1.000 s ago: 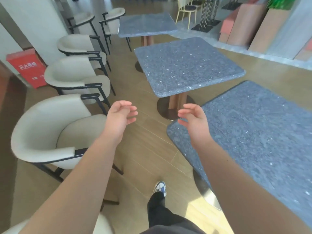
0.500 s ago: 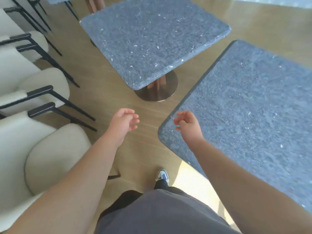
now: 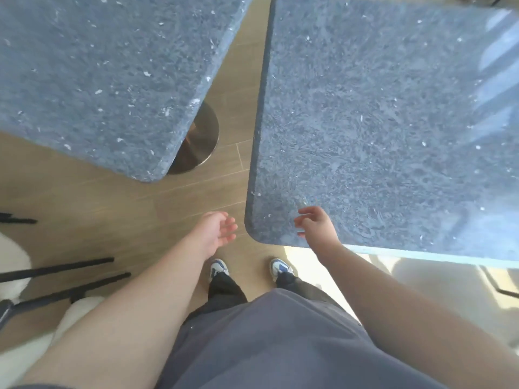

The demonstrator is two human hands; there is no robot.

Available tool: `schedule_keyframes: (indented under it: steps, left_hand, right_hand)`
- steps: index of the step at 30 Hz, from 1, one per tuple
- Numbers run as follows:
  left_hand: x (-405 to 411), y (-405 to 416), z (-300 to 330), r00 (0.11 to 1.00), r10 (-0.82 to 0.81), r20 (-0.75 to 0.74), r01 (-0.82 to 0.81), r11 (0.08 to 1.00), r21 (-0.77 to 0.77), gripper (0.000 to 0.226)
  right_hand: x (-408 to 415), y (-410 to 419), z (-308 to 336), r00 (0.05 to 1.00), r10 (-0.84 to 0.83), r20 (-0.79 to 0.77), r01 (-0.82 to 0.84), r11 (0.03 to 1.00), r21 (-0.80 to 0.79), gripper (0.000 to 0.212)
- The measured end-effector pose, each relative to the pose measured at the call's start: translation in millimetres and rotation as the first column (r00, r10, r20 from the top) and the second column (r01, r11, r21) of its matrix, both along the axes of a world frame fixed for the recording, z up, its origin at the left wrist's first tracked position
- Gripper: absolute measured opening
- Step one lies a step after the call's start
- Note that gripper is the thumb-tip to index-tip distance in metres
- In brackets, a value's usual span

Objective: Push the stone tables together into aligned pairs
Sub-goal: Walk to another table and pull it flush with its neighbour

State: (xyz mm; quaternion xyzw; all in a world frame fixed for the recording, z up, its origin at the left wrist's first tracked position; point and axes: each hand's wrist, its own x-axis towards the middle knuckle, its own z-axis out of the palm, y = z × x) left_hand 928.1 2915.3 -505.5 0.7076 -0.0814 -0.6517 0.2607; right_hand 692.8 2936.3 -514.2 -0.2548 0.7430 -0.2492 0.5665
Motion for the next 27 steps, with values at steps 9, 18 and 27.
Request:
schedule_keyframes:
  steps: [9,18,27]
  left_hand:
    - [30.3,-38.9,-44.6,0.947,-0.292,-0.137,0.306,0.947,0.100,0.024]
    - [-12.6,-25.1,-93.5,0.835,-0.419,-0.356,0.487,0.864,0.126,0.051]
    - [-32.3,-47.8,-87.7,0.859,-0.425,-0.286,0.473,0.872,0.122,0.036]
  right_hand:
    - [42.3,55.6,-31.9,0.759,-0.621,0.196,0.564,0.777,0.281,0.021]
    - [69.1,47.5,-62.8,0.371,-0.782,0.501,0.664,0.601,0.445,0.054]
    - [69.5,22.0,-87.1,-0.015,-0.864,0.502,0.780,0.305,0.547,0.079]
